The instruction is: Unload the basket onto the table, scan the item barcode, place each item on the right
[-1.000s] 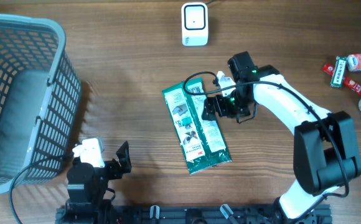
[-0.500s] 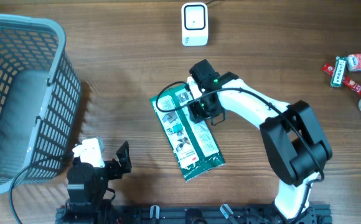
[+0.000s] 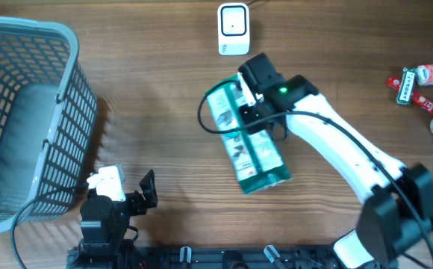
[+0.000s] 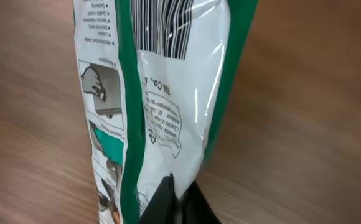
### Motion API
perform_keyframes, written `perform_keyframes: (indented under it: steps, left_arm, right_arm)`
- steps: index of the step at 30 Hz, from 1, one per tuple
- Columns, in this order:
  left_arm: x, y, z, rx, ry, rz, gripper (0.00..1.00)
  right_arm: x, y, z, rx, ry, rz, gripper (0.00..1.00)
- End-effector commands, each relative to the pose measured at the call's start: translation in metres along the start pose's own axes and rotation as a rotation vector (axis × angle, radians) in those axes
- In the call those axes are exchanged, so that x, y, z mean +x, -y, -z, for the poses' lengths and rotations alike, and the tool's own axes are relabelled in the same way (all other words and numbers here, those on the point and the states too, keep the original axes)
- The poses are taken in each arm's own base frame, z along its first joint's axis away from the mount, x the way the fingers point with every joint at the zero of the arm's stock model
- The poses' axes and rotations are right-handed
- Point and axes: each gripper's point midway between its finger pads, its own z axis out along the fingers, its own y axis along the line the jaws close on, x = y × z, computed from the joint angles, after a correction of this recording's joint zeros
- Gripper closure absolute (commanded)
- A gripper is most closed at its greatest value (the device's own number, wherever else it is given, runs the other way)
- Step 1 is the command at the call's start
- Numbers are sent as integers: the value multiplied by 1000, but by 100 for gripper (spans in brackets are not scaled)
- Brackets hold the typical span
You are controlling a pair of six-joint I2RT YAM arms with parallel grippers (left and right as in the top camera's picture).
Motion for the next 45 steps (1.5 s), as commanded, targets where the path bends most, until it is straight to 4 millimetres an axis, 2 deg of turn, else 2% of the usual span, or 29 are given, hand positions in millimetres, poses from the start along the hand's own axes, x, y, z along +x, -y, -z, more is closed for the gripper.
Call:
perform_keyframes:
  steps: [1,2,4,6,8,10,13,15,16,18,20,21,22,24,26,27,29,31,34,38,41,42,43,45]
  left_arm:
    - [-1,0,0,2,8,-10,0]
    - [-1,0,0,2,8,-10,0]
    - [-1,0,0,2,8,-10,0]
    - [-1,0,0,2,8,-10,0]
    - [-1,0,0,2,8,-10,0]
    - [-1,0,0,2,8,-10,0]
    - [-1,0,0,2,8,-10,0]
    - [-1,0,0,2,8,-10,0]
    - [-1,0,0,2,8,-10,0]
    - [-1,0,0,2,8,-10,0]
    - [-1,0,0,2,8,-10,0]
    - [-1,0,0,2,8,-10,0]
    - [-1,0,0,2,8,-10,0]
    - [-1,0,0,2,8,-10,0]
    - [-1,0,0,2,8,-10,0]
    - [-1,0,0,2,8,-10,0]
    - [-1,0,0,2,8,-10,0]
    - [-1,0,0,2,8,-10,0]
    - [-1,0,0,2,8,-10,0]
    - [-1,0,0,2,8,-10,0]
    - [-1,0,0,2,8,-10,0]
    - [-1,0,0,2,8,-10,0]
    - [-1,0,0,2,8,-10,0]
    - [-1,0,0,2,8,-10,0]
  right_arm:
    - [-7,65,45,393,91,-9,96]
    - [-6,74,56,463,104,-4,96]
    - [-8,74,70,522,132,34,96]
    - [-10,66,79,604,160,80,95]
    - [-12,45,86,669,190,163,96]
    - [-10,15,78,645,190,251,96]
    - [4,-45,49,578,151,417,96]
    - [19,-70,25,605,99,521,96]
    - [23,-70,18,650,78,545,96]
    - [33,-64,8,732,41,538,96]
    - [35,-47,12,783,8,514,96]
    - [33,-35,18,833,9,496,96]
    - [26,-9,34,953,26,454,96]
    - [19,16,51,1069,44,420,96]
    - [13,39,59,1139,28,407,96]
    - [12,52,59,1155,8,382,96]
    - [10,54,46,1097,2,335,96]
    - [7,39,24,977,-5,341,96]
    - [10,2,-17,784,-13,352,96]
    - [40,-49,-55,627,-102,457,96]
    - [73,-114,-76,310,-185,505,96]
    - [82,-132,-79,217,-202,495,90]
    - [86,-143,-81,154,-212,473,57]
    - [80,-136,-79,156,-202,365,25]
